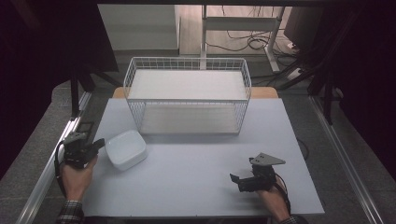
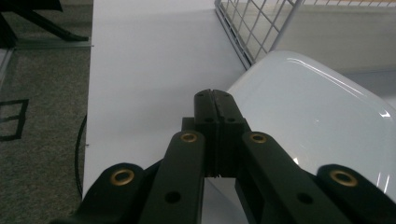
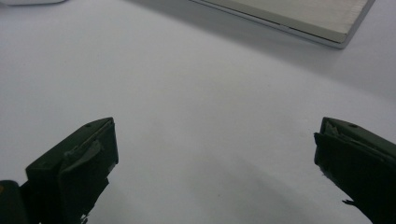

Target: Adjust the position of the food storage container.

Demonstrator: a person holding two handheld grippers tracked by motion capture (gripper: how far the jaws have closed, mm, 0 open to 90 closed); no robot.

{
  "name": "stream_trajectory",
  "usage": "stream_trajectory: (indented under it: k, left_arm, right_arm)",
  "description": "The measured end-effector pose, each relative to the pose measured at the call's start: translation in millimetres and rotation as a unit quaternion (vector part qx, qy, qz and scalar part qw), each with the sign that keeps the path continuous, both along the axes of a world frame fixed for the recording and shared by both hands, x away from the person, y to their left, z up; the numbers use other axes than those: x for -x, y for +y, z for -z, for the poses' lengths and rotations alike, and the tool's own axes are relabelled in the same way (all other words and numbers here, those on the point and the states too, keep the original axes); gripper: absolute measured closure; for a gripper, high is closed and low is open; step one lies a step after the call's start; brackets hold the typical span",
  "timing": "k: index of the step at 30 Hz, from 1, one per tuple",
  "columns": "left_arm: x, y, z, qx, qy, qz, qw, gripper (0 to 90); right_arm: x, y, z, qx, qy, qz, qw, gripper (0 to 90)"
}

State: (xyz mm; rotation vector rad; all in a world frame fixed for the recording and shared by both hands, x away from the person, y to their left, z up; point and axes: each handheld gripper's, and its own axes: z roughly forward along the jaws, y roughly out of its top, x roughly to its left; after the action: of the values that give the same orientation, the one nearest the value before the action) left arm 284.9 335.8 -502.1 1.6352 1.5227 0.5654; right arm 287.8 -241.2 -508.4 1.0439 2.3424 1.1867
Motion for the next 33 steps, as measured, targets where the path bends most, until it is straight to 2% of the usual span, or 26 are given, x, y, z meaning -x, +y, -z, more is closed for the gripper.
stream_trajectory:
  k: [3, 5, 8, 15, 20, 24, 25, 26, 33]
  left_arm:
    - [-1.4, 3.3, 1.0, -0.005, 0.005, -0.01, 0.9999, 89.9]
    - [-8.9, 6.4, 10.0, -0.006, 0.027, -0.017, 0.9995, 89.9]
    - [-17.7, 2.7, 17.7, -0.008, 0.042, -0.007, 0.999, 89.9]
    - [-30.1, -6.6, 20.0, -0.002, 0.05, 0.009, 0.9987, 90.0]
    - [-37.4, -20.8, 20.5, 0.009, 0.052, 0.032, 0.9981, 90.0]
    - [-42.0, -37.2, 19.7, 0.008, 0.055, 0.058, 0.9968, 90.0]
    - [-42.0, -37.2, 19.7, 0.008, 0.055, 0.058, 0.9968, 90.0]
    - [-43.6, -46.3, 19.5, 0.009, 0.055, 0.071, 0.9959, 90.0]
    - [-49.0, -78.5, 19.2, 0.007, 0.059, 0.114, 0.9917, 90.0]
  right_arm:
    - [-0.6, 0.2, 0.7, 0.0, 0.002, -0.001, 1.0, 0.0]
    - [-0.9, 0.9, 1.2, 0.001, 0.003, -0.003, 1.0, 0.0]
    - [-1.1, 2.6, 1.9, 0.003, 0.004, -0.005, 1.0, 0.0]
    - [-1.9, 3.5, 2.1, 0.0, 0.003, 0.0, 1.0, 0.0]
    - [-2.2, 5.3, 2.3, 0.002, -0.001, 0.002, 1.0, 0.0]
    - [-2.2, 6.2, 2.5, 0.006, -0.003, 0.001, 1.0, 0.0]
    - [-2.2, 6.2, 2.5, 0.006, -0.003, 0.001, 1.0, 0.0]
    - [-2.2, 5.9, 2.2, 0.008, -0.003, 0.002, 1.0, 0.0]
    - [-2.3, 5.6, 2.2, 0.009, -0.003, 0.002, 1.0, 0.0]
